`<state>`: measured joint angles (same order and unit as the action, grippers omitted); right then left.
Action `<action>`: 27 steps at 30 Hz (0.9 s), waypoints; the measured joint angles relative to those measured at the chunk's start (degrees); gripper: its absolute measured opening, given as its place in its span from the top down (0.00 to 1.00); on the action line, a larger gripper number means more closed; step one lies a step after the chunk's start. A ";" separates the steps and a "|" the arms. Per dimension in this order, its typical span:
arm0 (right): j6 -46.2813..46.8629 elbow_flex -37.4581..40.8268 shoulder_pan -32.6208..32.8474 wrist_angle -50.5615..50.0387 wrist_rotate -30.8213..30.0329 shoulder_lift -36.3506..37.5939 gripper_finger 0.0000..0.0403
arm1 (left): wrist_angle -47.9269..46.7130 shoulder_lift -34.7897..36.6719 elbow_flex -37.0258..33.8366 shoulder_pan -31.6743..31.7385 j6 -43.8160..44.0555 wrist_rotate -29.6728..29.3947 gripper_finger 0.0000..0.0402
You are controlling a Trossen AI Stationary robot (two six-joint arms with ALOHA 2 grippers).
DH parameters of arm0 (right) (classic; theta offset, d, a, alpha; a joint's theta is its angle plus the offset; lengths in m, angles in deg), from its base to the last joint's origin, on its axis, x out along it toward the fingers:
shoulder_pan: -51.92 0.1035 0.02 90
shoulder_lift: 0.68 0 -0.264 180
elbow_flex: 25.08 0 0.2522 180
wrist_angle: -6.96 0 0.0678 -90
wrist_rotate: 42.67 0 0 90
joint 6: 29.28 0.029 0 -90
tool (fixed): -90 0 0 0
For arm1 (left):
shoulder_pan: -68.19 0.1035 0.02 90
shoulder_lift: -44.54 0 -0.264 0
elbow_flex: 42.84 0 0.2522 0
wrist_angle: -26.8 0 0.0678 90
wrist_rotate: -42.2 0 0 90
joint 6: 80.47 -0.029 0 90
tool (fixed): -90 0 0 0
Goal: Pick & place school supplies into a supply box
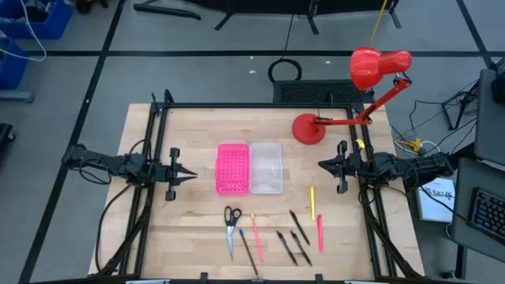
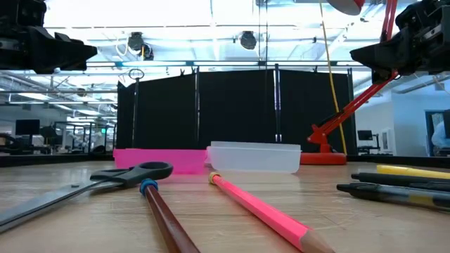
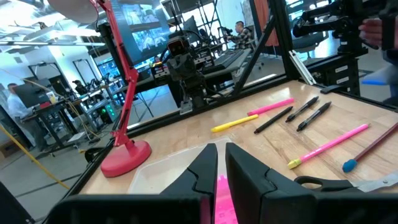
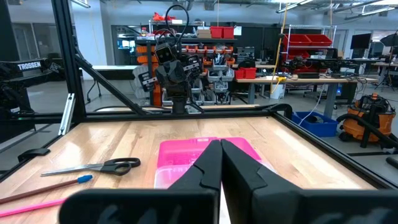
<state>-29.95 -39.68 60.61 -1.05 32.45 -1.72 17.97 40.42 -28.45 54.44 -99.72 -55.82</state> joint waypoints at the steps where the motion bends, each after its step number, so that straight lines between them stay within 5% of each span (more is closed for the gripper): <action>1: -0.02 0.00 0.02 -0.02 0.00 0.00 1.00 | -0.01 0.00 0.00 0.00 0.00 -0.01 0.90; 13: -4.94 -0.01 0.01 0.00 0.00 0.00 1.00 | -0.01 0.00 0.00 0.01 0.00 0.00 0.90; 27: -0.10 -0.02 0.02 0.02 0.00 0.00 1.00 | 1.91 0.00 0.00 0.01 5.04 0.29 0.90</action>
<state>-30.04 -39.70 60.63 -1.03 32.45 -1.72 19.88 40.42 -28.45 54.45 -94.68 -55.53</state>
